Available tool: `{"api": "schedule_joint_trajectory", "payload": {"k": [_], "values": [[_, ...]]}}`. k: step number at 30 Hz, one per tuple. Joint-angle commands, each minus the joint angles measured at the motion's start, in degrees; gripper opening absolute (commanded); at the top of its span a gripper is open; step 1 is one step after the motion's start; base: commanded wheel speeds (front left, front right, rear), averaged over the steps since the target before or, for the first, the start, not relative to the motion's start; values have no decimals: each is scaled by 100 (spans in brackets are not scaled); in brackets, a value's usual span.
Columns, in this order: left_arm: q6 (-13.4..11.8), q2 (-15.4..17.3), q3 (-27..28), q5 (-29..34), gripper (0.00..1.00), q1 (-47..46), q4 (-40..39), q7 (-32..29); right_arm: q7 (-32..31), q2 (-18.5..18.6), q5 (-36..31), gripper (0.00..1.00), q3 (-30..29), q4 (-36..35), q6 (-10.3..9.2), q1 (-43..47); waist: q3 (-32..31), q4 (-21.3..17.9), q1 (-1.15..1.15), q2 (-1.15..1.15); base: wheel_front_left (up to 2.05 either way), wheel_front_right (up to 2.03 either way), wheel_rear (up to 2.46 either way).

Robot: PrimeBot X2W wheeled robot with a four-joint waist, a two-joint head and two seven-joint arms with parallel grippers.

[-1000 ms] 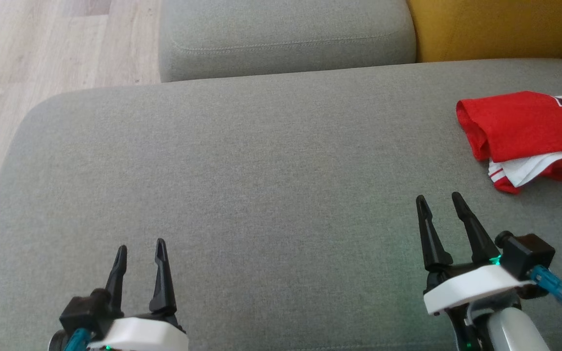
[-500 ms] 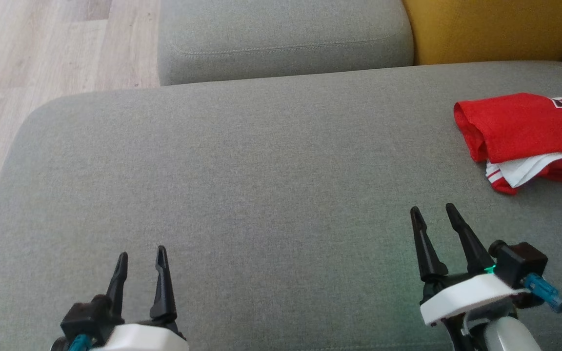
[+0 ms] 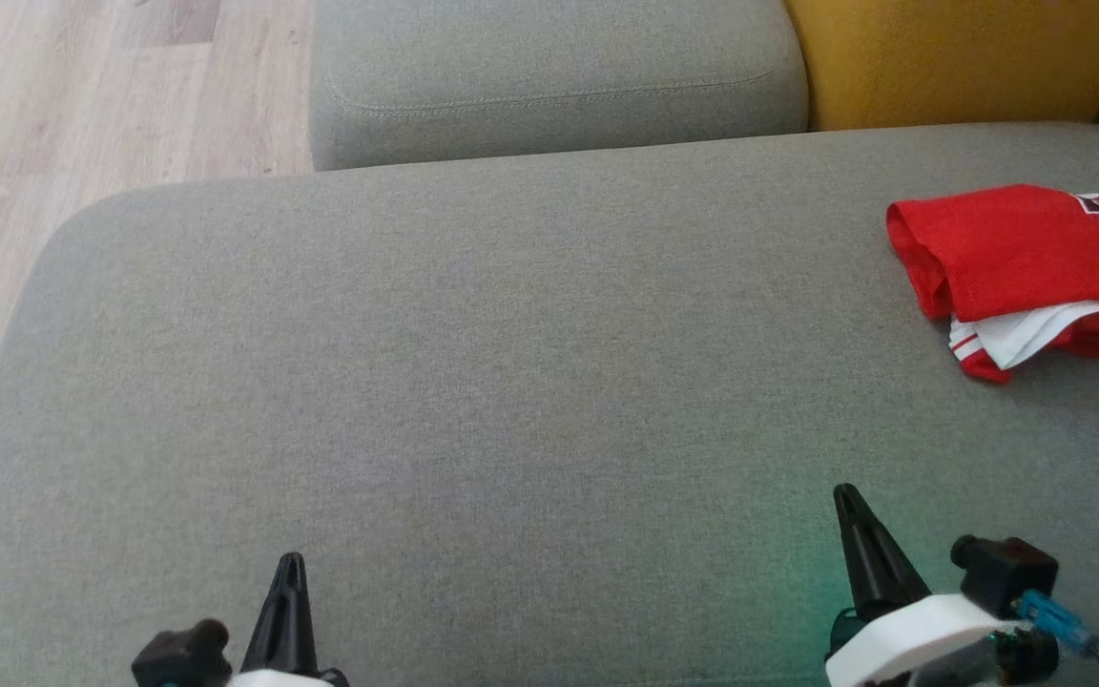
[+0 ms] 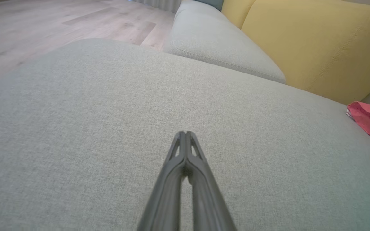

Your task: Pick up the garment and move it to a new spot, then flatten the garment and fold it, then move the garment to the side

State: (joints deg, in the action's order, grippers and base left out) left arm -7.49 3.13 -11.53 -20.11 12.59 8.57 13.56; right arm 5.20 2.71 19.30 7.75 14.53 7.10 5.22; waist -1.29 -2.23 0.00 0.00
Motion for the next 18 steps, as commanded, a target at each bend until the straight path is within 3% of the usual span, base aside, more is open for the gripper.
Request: {"api": "schedule_joint_trajectory", "payload": {"k": [1, 18], "values": [[35, 30, 81, -134, 0, -221, -171, -34, -10, 36, 153, 0, -35, -191, 3, -251, 1, 3, 0, 0, 0, 0, 0], [271, 89, 254, -1304, 0, -489, -26, -268, -120, 96, 1328, 0, -164, -169, 8, -388, 23, 37, 0, 0, 0, 0, 0]]}}
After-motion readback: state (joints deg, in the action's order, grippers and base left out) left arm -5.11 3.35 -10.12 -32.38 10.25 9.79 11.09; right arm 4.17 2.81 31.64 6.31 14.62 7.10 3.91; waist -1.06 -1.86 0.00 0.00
